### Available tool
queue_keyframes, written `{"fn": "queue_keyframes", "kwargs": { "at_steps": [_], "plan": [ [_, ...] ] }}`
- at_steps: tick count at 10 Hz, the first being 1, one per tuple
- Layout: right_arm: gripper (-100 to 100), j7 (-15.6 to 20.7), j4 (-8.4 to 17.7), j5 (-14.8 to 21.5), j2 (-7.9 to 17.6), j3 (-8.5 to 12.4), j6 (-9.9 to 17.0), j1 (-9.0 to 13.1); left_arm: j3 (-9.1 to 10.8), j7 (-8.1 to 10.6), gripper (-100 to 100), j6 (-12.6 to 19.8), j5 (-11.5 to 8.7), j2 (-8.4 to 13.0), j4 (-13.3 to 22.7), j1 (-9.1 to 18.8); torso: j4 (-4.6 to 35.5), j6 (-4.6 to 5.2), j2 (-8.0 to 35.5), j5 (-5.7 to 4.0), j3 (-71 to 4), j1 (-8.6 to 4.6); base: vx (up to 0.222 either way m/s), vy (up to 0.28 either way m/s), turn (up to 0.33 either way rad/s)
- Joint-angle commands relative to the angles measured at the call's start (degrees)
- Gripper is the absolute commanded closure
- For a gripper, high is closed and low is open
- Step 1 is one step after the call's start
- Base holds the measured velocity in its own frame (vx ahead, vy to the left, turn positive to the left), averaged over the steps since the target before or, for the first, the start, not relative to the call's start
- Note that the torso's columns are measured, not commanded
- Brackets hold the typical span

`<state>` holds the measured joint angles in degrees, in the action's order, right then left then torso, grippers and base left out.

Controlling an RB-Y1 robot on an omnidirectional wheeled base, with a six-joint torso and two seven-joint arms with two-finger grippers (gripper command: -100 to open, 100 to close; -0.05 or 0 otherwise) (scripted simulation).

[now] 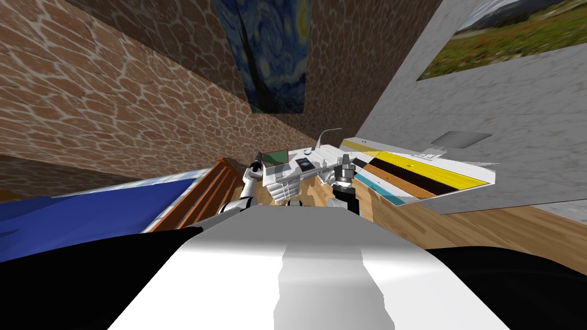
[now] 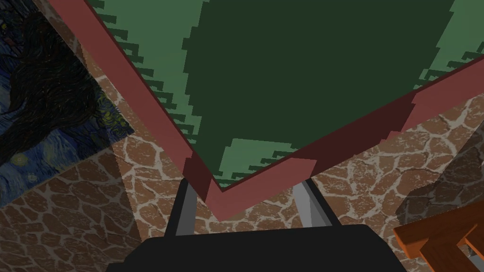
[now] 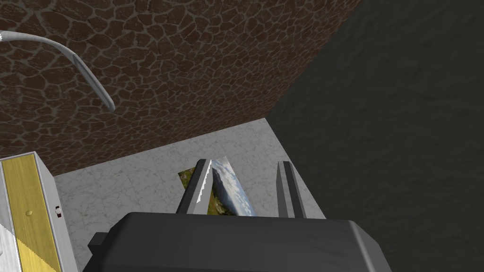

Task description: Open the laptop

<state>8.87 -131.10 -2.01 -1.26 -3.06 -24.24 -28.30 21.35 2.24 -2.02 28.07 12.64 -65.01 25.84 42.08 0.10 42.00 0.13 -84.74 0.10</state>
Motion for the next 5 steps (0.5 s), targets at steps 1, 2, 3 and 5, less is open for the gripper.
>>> {"fn": "queue_keyframes", "kwargs": {
  "at_steps": [1,2,3,5],
  "plan": [
    [0,0.00,0.00,0.00,0.00,0.00,0.00,0.00,2.61,-2.10,100,-4.03,0.39,-2.04,0.32,-1.29,0.06,0.05,0.02,-0.03,0.01,0.00,0.016,-0.017,0.009],
    [0,0.00,0.00,0.00,0.00,0.00,0.00,0.00,2.61,-2.10,100,-5.33,0.39,-2.04,0.32,-1.29,-0.01,0.00,0.02,0.00,0.01,-0.04,0.015,-0.021,0.017],
    [0,0.00,0.00,0.00,0.00,0.00,0.00,0.00,2.61,-2.10,100,-6.40,0.39,-2.04,0.32,-1.29,-0.02,0.03,-0.03,0.01,-0.02,-0.01,0.001,-0.012,0.011],
    [0,0.00,0.00,0.00,0.00,0.00,0.00,0.00,4.81,-3.83,100,-9.93,0.65,-3.61,0.30,-2.43,-0.05,-0.06,0.05,0.03,0.03,-0.02,0.014,-0.019,0.008]
  ]
}}
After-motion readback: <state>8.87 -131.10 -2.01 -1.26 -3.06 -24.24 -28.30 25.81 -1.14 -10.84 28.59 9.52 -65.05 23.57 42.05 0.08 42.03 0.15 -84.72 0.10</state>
